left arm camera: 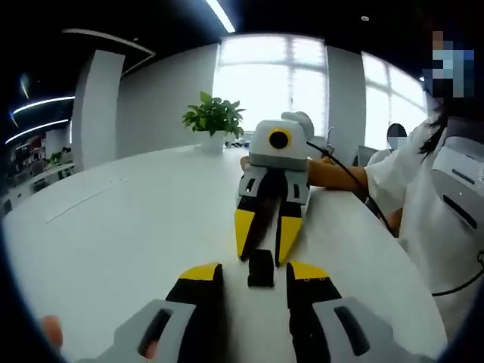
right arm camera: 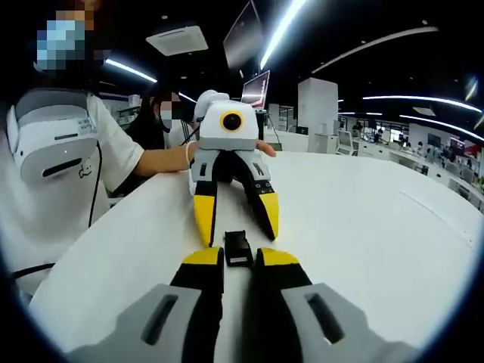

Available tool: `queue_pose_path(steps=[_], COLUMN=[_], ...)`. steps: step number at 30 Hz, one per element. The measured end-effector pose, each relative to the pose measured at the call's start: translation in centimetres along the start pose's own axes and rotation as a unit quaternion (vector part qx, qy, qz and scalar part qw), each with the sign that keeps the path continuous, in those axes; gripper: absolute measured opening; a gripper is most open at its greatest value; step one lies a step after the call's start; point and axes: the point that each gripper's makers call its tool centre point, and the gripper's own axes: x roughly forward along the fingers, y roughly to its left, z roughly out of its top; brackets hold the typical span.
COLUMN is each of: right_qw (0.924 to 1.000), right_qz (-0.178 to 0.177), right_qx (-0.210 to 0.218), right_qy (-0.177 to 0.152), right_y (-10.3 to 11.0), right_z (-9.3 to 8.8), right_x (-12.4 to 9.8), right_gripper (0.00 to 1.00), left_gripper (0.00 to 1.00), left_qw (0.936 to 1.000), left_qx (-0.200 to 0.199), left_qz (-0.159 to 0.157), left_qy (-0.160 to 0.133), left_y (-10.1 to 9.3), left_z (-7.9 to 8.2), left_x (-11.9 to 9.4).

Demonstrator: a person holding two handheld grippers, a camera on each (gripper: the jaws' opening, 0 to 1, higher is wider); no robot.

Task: Snap the two parts of the plastic buckle together until the buckle closes and remains connected.

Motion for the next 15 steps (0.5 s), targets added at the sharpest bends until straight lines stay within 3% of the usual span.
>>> queue_pose_path(steps=[15], right_qw=[1.0000], right_qz=[0.001], right_qx=[0.006], right_qy=[0.006], right_y=[-0.79], right_z=[-0.39], right_x=[-0.10], right_gripper=[0.12], left_gripper=[0.35], left_qw=[0.9998], left_qx=[0.011], left_qz=[0.011], left_qy=[0.013], left_y=[0.23], left_z=[-0.13], left_x=[-0.31])
